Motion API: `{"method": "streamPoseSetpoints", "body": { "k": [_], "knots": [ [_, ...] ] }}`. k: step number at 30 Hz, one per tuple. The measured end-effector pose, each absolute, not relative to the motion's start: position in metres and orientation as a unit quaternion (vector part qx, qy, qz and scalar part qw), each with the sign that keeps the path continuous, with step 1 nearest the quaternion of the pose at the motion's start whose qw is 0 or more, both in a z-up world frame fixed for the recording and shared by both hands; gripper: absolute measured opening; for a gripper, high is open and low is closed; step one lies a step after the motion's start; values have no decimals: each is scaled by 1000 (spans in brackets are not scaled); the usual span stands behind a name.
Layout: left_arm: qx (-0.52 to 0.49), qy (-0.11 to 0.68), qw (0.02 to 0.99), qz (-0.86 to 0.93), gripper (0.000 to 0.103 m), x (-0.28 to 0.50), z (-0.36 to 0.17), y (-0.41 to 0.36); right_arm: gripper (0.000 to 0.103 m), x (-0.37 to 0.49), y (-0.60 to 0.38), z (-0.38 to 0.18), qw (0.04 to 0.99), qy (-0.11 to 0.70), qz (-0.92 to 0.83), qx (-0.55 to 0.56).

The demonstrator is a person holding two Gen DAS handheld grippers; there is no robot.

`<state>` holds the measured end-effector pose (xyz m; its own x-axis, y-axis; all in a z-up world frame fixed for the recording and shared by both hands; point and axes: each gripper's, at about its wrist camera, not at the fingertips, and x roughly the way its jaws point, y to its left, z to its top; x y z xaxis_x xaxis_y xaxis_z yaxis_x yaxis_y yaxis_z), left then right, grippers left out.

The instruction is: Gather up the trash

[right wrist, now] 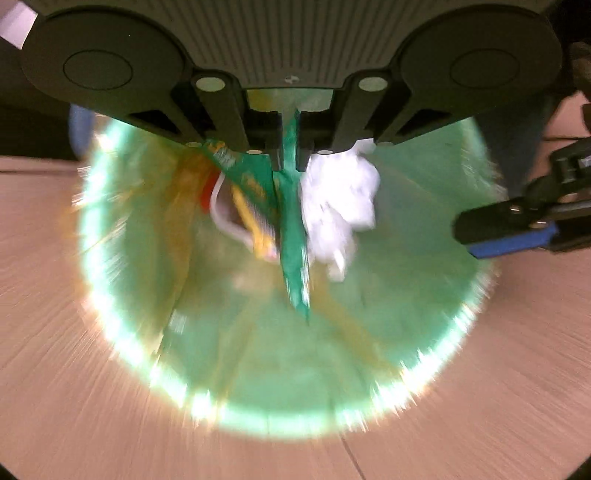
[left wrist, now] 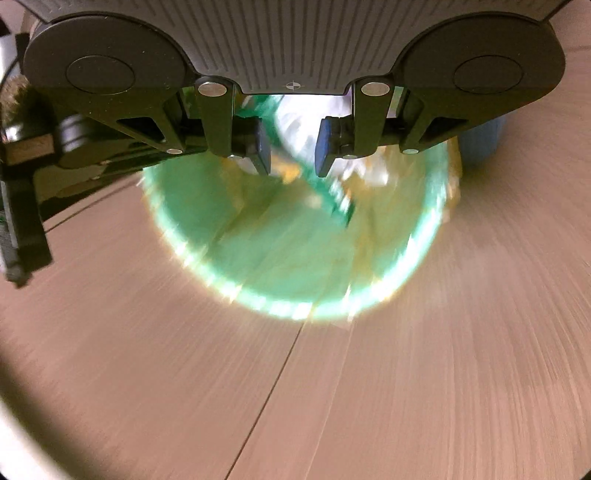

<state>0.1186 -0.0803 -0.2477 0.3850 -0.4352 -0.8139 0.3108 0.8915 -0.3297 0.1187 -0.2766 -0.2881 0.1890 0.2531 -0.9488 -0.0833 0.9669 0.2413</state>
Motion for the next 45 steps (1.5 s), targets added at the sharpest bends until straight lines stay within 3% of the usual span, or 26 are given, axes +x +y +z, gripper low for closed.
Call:
{"method": "streamPoseSetpoints", "body": {
  "k": [3, 8, 11, 13, 17, 20, 25, 45],
  "knots": [
    [-70, 422, 870, -244, 30, 105, -190, -76, 23, 105, -276, -231, 824, 551, 107, 75],
    [-74, 230, 940, -242, 30, 68, -87, -63, 58, 68, -268, -114, 924, 368, 84, 59],
    [-52, 147, 962, -224, 30, 44, -49, -58, 81, 41, -260, -57, 965, 247, 70, 55],
    [-38, 123, 969, -210, 30, 32, -38, -59, 89, 23, -252, -37, 979, 184, 63, 54],
    [-47, 91, 976, -192, 21, 0, -32, -53, 91, -7, -235, -32, 995, 90, 16, 45],
    [-32, 53, 988, -145, 21, -25, -29, -51, 95, -20, -235, -39, 997, 62, -12, 48],
    [14, 35, 996, -84, 21, -42, -27, -58, 95, -31, -225, -39, 997, 61, 0, 47],
    [-19, 89, 990, -105, 21, -36, -37, -48, 96, -36, -215, -51, 996, 81, 7, 39]
  ]
}}
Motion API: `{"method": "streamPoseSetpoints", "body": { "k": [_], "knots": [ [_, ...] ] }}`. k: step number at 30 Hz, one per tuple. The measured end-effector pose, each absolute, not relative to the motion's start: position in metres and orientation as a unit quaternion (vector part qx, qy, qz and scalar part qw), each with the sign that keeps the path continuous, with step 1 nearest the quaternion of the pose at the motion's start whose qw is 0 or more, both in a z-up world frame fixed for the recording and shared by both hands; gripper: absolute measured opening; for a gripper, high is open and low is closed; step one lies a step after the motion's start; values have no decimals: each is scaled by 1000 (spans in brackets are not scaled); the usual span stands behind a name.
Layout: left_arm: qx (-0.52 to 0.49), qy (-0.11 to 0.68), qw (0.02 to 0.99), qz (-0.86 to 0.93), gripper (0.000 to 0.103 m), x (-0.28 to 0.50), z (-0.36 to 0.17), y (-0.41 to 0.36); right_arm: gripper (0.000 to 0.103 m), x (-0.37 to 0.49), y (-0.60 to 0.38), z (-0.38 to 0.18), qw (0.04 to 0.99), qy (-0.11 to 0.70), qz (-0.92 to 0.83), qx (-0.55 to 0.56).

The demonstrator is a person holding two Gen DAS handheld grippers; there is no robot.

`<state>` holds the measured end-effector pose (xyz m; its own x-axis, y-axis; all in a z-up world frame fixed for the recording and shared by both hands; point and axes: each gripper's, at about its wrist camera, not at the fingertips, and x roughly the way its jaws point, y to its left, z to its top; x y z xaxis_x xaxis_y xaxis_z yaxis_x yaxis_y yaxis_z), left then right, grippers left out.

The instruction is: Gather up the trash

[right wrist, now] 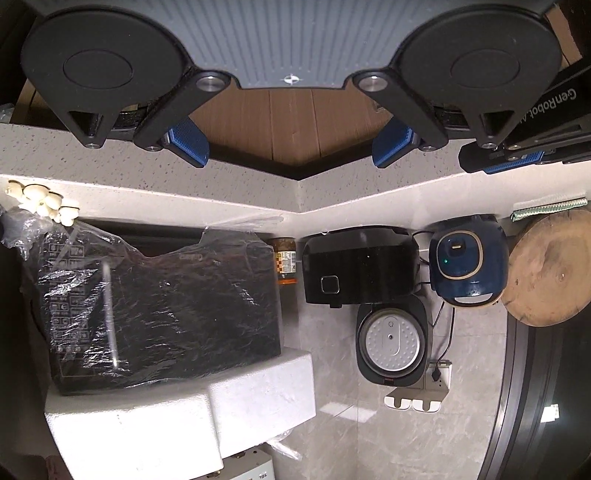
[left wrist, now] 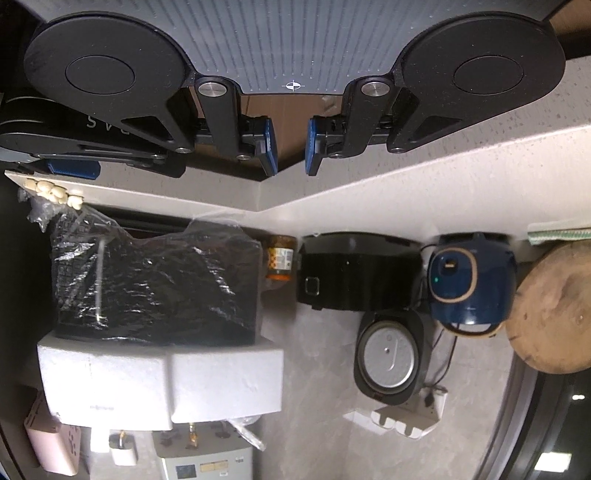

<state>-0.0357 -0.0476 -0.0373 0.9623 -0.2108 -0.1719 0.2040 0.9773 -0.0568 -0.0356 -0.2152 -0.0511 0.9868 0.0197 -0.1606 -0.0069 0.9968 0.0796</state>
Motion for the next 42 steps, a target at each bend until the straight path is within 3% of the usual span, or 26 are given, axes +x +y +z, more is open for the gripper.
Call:
{"method": "streamPoseSetpoints", "body": {
  "k": [42],
  "knots": [
    [-21, 98, 989, -109, 21, -38, -39, -48, 97, -36, -218, -52, 995, 90, 7, 39]
  ]
}}
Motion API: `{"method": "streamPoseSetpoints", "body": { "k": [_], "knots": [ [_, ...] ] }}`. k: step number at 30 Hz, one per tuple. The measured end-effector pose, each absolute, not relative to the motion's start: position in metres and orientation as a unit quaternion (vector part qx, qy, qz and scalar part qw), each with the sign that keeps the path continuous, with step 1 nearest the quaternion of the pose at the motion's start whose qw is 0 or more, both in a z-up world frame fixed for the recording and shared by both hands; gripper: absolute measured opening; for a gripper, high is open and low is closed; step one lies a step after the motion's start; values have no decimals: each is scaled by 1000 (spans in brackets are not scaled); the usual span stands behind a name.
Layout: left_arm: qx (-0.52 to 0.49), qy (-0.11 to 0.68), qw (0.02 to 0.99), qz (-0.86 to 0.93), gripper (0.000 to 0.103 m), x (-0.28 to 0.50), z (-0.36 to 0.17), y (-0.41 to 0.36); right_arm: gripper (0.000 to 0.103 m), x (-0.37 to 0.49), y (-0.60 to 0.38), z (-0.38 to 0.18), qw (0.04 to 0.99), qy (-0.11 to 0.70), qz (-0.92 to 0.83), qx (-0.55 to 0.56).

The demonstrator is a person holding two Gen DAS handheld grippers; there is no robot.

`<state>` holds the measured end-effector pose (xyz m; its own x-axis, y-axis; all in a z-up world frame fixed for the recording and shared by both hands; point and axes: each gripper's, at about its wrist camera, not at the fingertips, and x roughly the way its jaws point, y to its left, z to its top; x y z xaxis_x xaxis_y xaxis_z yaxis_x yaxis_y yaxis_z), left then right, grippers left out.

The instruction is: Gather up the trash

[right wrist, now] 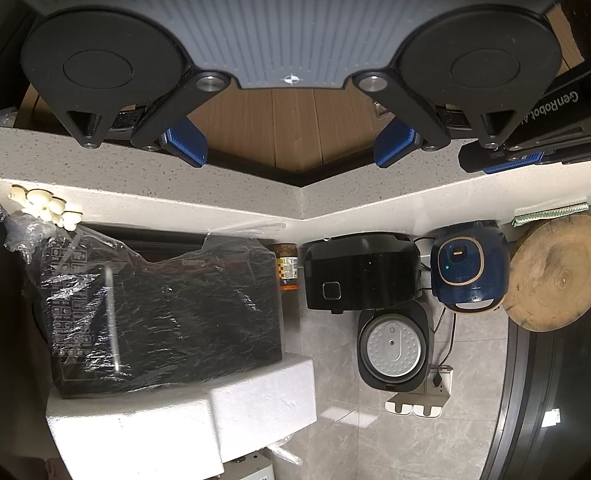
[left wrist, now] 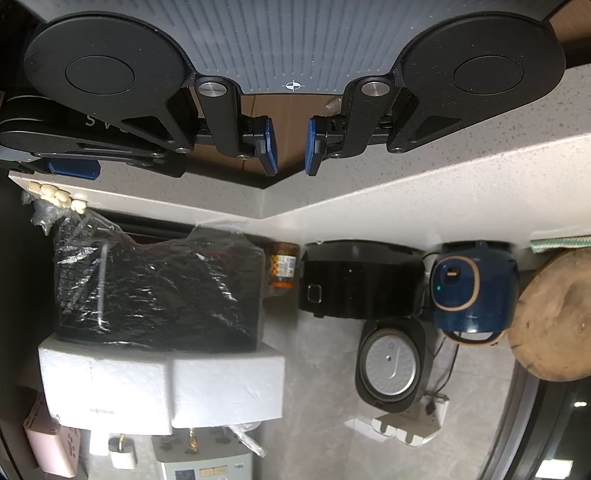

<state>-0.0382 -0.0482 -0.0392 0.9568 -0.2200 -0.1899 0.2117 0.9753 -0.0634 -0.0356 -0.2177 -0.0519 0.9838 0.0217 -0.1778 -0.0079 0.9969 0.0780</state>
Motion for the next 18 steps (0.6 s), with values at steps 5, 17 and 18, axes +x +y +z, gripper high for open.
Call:
{"method": "streamPoseSetpoints", "body": {
  "k": [5, 17, 18],
  "knots": [
    [-21, 99, 989, -110, 21, -40, -39, -49, 98, -37, -219, -53, 995, 88, 7, 36],
    [-17, 93, 988, -119, 20, -38, -34, -48, 98, -40, -217, -50, 996, 86, 6, 25],
    [-16, 92, 989, -119, 20, -36, -34, -48, 98, -39, -217, -49, 996, 85, 6, 23]
  ]
}}
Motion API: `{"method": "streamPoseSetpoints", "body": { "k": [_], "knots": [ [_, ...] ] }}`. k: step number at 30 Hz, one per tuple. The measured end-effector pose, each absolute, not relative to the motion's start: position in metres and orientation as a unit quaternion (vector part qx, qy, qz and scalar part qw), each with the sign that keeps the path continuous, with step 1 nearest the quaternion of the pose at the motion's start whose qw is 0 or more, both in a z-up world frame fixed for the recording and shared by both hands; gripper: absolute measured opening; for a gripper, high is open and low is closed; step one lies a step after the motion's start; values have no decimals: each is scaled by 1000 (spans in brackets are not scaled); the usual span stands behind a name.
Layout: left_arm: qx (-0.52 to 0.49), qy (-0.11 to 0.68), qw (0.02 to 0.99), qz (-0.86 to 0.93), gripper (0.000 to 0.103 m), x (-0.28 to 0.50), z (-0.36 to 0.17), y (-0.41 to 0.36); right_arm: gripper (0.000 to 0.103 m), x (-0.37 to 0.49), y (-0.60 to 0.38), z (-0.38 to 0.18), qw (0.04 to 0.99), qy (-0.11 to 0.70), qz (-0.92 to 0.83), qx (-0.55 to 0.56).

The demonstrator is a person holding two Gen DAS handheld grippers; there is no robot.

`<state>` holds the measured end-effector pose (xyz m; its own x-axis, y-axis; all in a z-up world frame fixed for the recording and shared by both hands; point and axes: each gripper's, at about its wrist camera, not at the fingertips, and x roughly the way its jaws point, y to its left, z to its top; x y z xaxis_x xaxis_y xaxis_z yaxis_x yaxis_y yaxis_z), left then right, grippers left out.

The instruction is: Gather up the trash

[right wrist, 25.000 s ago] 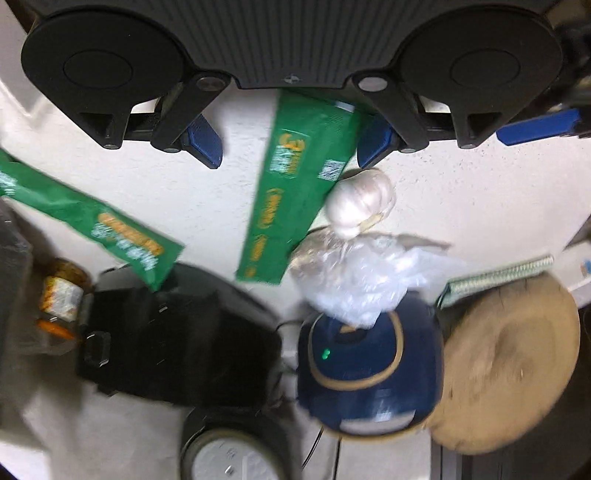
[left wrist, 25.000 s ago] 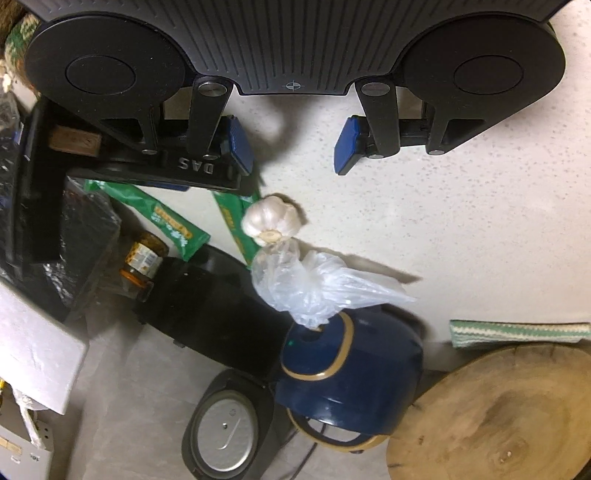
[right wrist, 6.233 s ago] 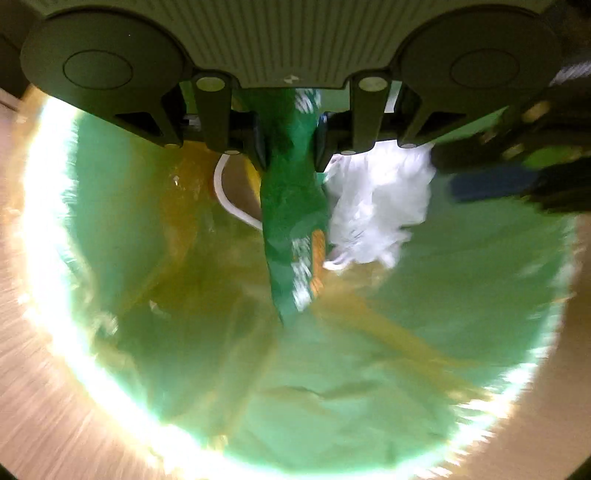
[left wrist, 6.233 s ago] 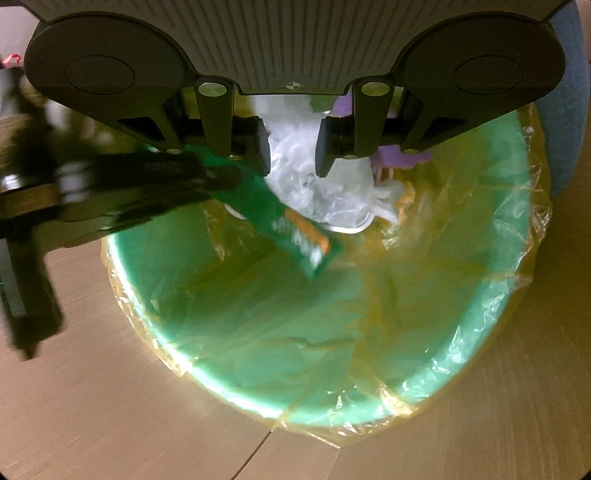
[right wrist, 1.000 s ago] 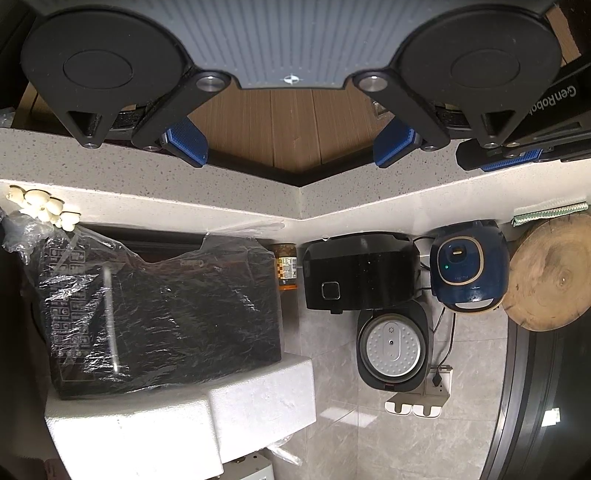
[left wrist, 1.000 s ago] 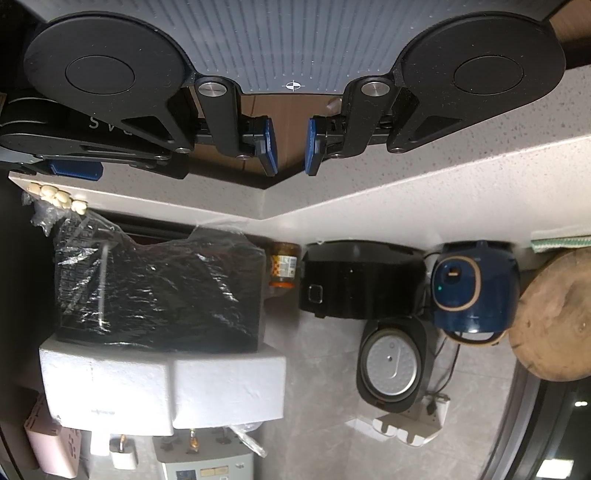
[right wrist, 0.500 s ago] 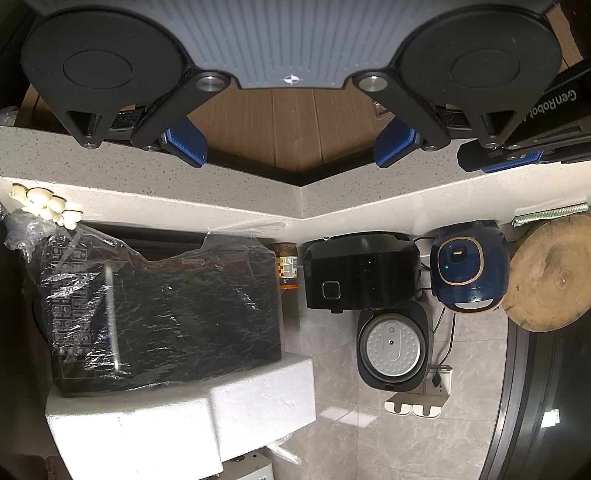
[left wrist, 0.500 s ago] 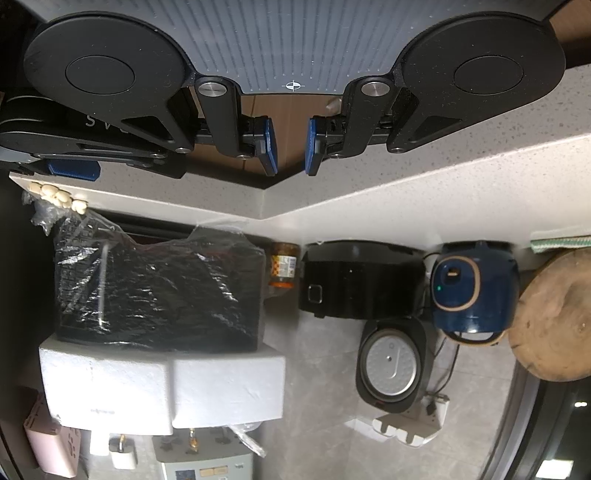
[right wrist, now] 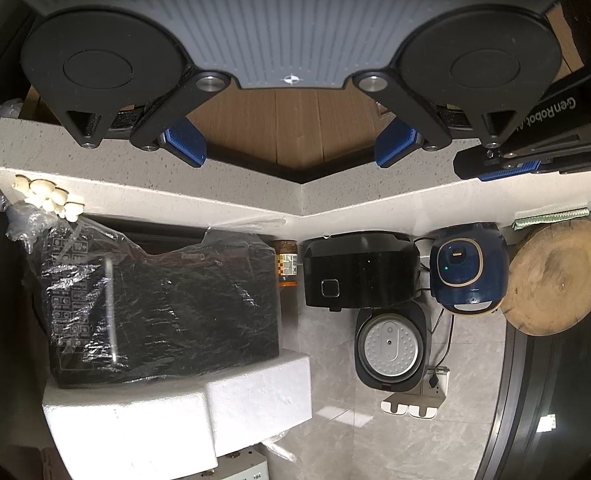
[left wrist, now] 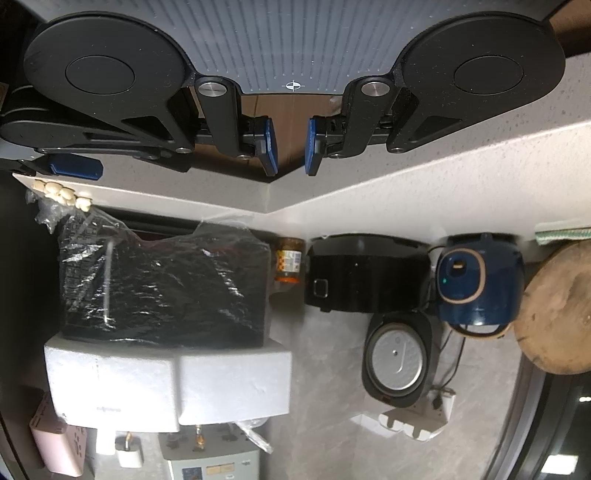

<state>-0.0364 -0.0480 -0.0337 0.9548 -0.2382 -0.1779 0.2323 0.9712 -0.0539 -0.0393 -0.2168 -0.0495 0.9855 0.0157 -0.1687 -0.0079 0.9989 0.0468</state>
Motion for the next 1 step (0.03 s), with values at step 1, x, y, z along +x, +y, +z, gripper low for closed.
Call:
{"method": "streamPoseSetpoints", "body": {
  "k": [1],
  "knots": [
    [-17, 92, 989, -116, 20, -34, -33, -48, 98, -38, -217, -49, 996, 84, 7, 22]
  ]
}}
